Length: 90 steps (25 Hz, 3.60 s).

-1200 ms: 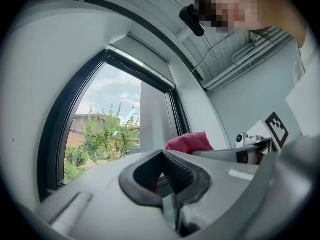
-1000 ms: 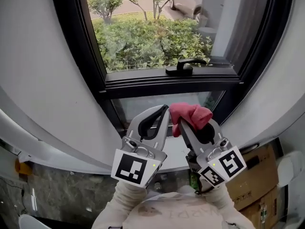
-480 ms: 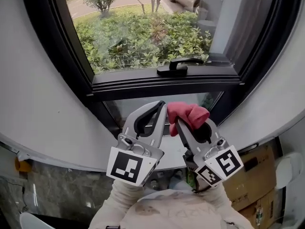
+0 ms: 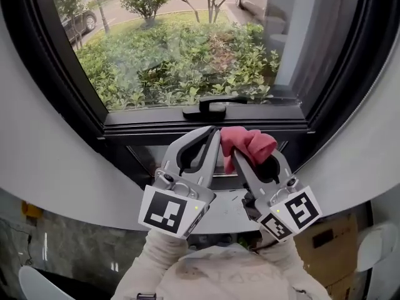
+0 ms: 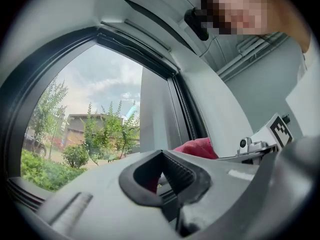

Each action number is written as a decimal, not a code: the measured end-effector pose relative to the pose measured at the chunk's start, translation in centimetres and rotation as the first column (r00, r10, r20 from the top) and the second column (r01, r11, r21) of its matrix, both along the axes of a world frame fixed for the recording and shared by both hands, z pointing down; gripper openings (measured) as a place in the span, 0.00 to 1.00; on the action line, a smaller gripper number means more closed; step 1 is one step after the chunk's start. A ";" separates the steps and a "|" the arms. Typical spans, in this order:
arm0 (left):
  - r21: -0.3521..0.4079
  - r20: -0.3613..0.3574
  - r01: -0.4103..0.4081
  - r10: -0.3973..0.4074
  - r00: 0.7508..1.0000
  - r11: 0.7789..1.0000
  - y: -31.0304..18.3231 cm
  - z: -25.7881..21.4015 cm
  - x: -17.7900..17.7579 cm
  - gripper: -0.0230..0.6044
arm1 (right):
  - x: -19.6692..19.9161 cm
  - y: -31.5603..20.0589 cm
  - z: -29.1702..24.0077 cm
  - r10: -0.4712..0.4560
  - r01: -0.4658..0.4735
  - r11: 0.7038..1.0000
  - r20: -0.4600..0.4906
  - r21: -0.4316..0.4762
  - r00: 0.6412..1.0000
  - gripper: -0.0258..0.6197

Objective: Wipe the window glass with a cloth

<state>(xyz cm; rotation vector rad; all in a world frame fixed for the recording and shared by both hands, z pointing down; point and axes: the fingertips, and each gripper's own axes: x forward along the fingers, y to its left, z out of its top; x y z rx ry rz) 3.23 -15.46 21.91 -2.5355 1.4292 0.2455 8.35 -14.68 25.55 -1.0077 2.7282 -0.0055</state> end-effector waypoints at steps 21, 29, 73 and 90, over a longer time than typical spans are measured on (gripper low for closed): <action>-0.133 0.056 0.015 -0.008 0.998 0.991 -5.8 0.5 -1.8 0.04 | -2.0 -6.0 -0.8 -0.039 0.039 0.999 0.006 -0.005 0.999 0.25; -0.126 0.074 0.014 -0.005 0.997 0.992 -7.7 -0.7 -7.7 0.04 | -7.7 -9.6 -6.2 0.072 -0.068 0.994 -0.045 0.081 0.996 0.25; 0.207 -0.017 0.035 -0.032 0.999 0.978 -10.7 -9.6 -7.0 0.04 | -3.2 -17.1 -18.5 0.427 -0.379 0.867 -0.089 0.325 0.900 0.24; 0.224 -0.006 0.021 -0.020 1.000 0.974 -11.9 -9.4 -0.7 0.04 | 8.2 -18.4 -17.2 0.581 -0.539 0.773 -0.031 0.333 0.814 0.24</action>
